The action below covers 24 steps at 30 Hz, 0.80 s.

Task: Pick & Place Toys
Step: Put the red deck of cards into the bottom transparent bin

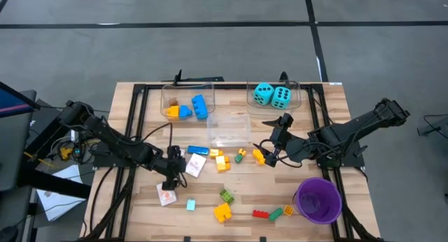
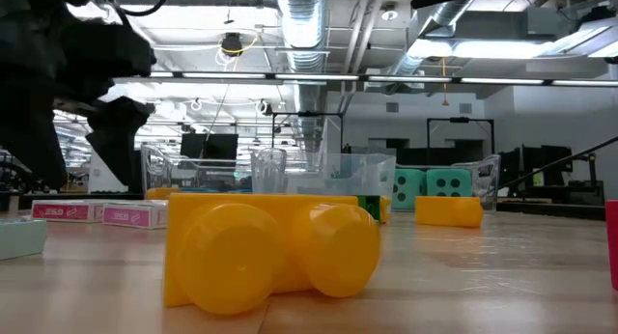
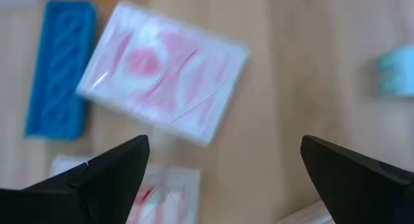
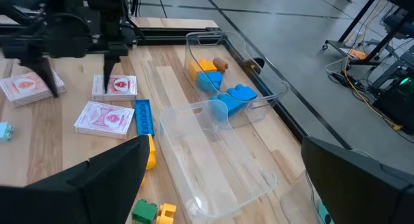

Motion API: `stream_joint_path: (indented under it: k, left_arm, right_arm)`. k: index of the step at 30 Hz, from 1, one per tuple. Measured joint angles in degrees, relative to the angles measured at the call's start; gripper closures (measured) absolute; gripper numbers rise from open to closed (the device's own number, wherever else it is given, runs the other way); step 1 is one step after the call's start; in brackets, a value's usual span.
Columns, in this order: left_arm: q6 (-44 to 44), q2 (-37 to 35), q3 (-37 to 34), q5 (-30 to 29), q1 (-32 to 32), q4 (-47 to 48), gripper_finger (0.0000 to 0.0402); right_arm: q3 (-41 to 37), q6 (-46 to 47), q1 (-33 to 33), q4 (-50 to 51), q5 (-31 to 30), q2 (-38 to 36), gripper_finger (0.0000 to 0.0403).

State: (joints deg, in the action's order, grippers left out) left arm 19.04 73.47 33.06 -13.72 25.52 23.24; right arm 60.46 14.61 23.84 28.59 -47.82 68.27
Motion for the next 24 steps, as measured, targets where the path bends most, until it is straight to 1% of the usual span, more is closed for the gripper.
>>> stream_joint_path:
  k: [2, 8, 13, 16, 19, 21, 24]
  left_arm:
    - [0.30, 0.00, 0.00, -1.51, -0.03, 0.97, 0.0002]
    - [0.52, 0.00, 0.00, -1.64, -0.31, 1.64, 0.0002]
    - [-0.59, 0.00, 1.36, -1.85, -4.22, 6.01, 0.0002]
    - [-0.78, -0.02, 3.03, 0.07, -7.52, 8.73, 0.0002]
    - [-2.43, -0.02, 3.81, 4.69, -9.98, 9.78, 0.0002]
    - [-4.13, -0.02, 3.91, 6.64, -11.08, 9.76, 0.0002]
    - [-6.64, -0.02, 3.91, 7.35, -12.48, 10.52, 0.0002]
  right_arm:
    - [0.01, -0.02, 0.01, -0.19, -0.01, 0.30, 0.0007]
    - [-0.01, -0.02, -0.19, -0.26, 0.14, 0.43, 0.0007]
    - [0.01, -0.02, -0.84, -0.27, 0.40, 0.44, 0.0007]
    - [0.00, 0.00, -1.70, -0.28, 2.13, 0.44, 0.0007]
    - [0.01, 0.00, -2.42, -0.25, 3.10, 0.44, 0.0007]
    - [0.01, 0.00, -2.72, 0.03, 3.22, 0.44, 0.0007]
    - [-0.01, 0.00, -3.04, 0.30, 4.27, 0.44, 0.0007]
